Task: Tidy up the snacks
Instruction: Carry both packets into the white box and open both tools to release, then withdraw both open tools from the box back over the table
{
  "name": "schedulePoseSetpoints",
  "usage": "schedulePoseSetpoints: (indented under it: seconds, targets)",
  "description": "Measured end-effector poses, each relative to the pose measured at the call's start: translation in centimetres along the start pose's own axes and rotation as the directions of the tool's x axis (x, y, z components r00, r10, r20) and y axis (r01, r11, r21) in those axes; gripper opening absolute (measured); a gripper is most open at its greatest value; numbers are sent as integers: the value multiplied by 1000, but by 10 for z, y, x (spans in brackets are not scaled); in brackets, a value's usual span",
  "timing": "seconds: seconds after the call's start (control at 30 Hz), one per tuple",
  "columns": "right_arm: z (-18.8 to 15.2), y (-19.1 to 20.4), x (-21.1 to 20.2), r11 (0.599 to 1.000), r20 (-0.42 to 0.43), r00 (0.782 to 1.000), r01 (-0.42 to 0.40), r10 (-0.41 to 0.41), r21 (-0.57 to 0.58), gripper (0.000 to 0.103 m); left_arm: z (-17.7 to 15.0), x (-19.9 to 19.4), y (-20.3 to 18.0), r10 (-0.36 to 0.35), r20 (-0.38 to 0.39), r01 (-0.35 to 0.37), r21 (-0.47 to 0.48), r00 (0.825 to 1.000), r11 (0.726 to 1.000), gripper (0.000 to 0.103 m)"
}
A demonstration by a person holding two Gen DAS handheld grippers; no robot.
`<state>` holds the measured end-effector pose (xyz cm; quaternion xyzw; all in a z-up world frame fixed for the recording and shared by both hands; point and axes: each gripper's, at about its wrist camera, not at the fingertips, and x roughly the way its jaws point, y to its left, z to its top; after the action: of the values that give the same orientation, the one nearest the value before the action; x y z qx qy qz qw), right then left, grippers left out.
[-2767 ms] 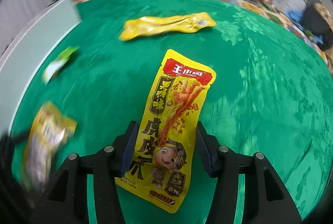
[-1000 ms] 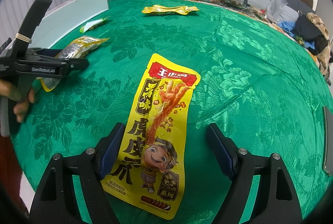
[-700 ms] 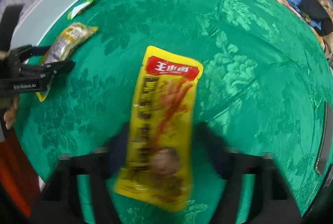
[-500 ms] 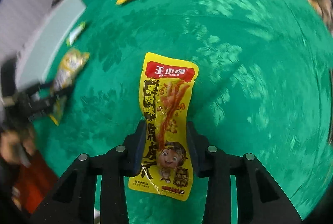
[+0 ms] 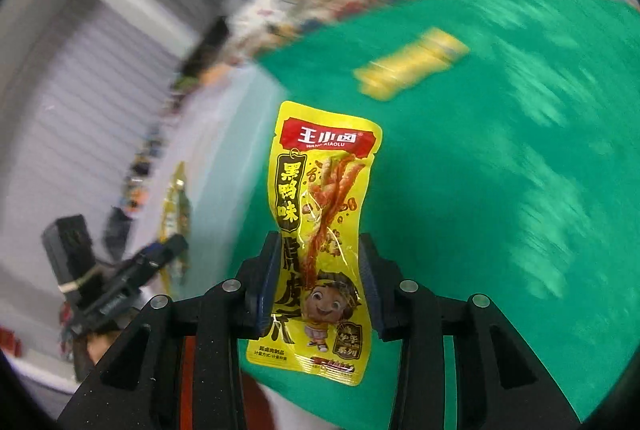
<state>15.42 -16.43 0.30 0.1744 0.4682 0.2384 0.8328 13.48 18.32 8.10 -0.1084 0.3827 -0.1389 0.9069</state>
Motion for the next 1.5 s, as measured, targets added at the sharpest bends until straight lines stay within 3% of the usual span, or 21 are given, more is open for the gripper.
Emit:
schedulePoseSetpoints:
  seconds: [0.1,0.2,0.23,0.27,0.3,0.37,0.47,0.57,0.73,0.83,0.9,0.93,1.0,1.1,1.23,1.33,1.4,1.5]
  targets:
    - [25,73,28,991,0,994,-111,111,-77,41,20,-27,53,128,41,-126,-36,991,991,58]
    - [37,142,69,974,-25,986,-168,166,-155,41,21,-41,108,252,40,-247,-103,967,963,66]
    - [40,158,82,969,-31,985,-173,170,-176,43,18,-42,126,303,32,-297,-125,952,947,71]
    - [39,176,95,965,-34,985,-172,169,-198,50,13,-40,142,338,13,-333,-140,941,932,83]
    - [38,194,114,962,-35,987,-163,159,-219,58,6,-36,161,378,-13,-375,-162,926,913,89]
    - [32,211,142,963,-59,990,-135,124,-235,70,-8,-31,183,428,-60,-432,-187,902,883,89]
    - [17,219,162,962,-96,991,-113,92,-247,70,-30,-27,197,468,-82,-474,-211,880,855,89]
    - [7,199,152,960,-61,995,-96,83,-264,70,-40,-28,195,471,-55,-470,-230,880,852,89]
    - [1,131,125,943,52,995,94,-82,-320,70,-30,-38,152,407,38,-392,-208,912,896,89]
    - [-13,65,109,910,108,964,263,-241,-319,70,-19,-39,108,319,92,-302,-164,943,939,94]
    - [-29,9,93,861,137,917,398,-374,-316,70,-16,-37,71,253,120,-239,-118,960,964,99]
    - [-34,-7,87,846,143,901,434,-410,-311,70,-15,-33,51,218,129,-207,-89,967,974,100]
    - [-49,-56,64,799,165,847,531,-505,-281,70,-14,-24,15,145,131,-142,-31,981,989,101]
    - [-63,-114,30,754,193,782,622,-592,-209,70,-20,7,-38,55,75,-59,48,996,997,103]
    - [-74,-171,-7,733,197,732,675,-653,-79,70,-42,64,-82,46,-33,-42,105,998,994,103]
    - [-77,-194,-20,728,196,714,686,-672,-5,70,-63,109,-102,68,-117,-52,135,991,989,103]
    - [-79,-203,-28,748,202,727,663,-656,44,73,-73,133,-113,99,-152,-73,167,983,983,102]
    - [-76,-208,-35,753,205,729,654,-654,76,76,-82,164,-120,137,-174,-102,194,975,976,102]
